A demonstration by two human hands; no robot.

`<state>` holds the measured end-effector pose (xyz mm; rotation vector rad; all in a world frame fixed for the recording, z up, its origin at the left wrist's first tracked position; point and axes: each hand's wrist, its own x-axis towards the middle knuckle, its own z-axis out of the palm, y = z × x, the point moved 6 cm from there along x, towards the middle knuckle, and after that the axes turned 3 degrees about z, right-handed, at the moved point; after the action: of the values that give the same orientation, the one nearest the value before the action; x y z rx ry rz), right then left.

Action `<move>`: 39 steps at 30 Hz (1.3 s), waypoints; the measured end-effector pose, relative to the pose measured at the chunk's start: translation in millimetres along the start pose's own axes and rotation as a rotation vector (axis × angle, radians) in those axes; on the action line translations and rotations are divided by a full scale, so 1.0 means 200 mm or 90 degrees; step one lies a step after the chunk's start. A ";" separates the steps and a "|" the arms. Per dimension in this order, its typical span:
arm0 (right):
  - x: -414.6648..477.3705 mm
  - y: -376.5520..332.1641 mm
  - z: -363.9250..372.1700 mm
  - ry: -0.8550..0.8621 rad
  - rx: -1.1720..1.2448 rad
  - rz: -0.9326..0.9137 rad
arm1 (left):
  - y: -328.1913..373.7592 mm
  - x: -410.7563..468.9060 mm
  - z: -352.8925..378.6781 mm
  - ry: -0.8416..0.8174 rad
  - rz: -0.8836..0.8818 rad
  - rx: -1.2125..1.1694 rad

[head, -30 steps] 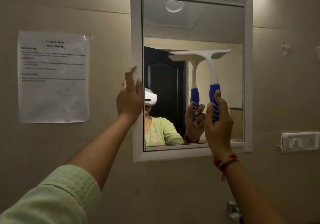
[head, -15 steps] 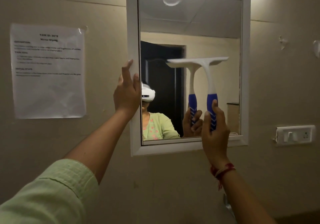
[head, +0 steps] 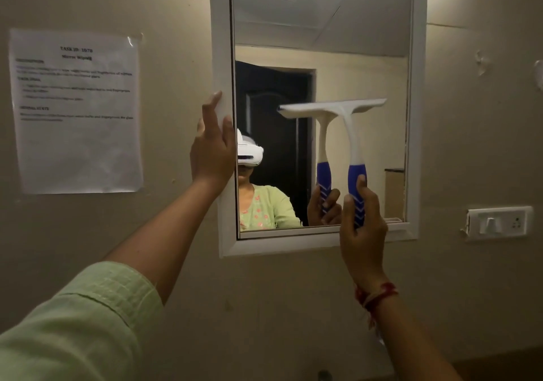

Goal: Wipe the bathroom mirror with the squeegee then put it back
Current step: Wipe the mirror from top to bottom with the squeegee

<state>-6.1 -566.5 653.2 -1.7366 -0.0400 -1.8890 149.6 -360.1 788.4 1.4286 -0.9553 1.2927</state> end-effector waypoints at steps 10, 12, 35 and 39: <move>-0.03 -0.02 0.00 0.019 0.000 0.029 | -0.02 0.00 0.01 0.007 0.001 -0.004; -0.03 -0.01 0.00 0.030 0.007 0.033 | -0.02 0.00 0.01 0.006 0.002 -0.001; -0.48 0.10 -0.08 -0.014 -0.015 0.107 | 0.00 0.00 0.00 0.020 0.014 0.014; -0.36 0.07 -0.08 -0.007 -0.011 0.111 | -0.02 0.00 0.01 0.023 0.009 0.026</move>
<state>-15.1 -557.3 580.1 -1.7037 0.1200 -1.7591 154.4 -360.5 788.5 1.4272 -0.9226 1.3506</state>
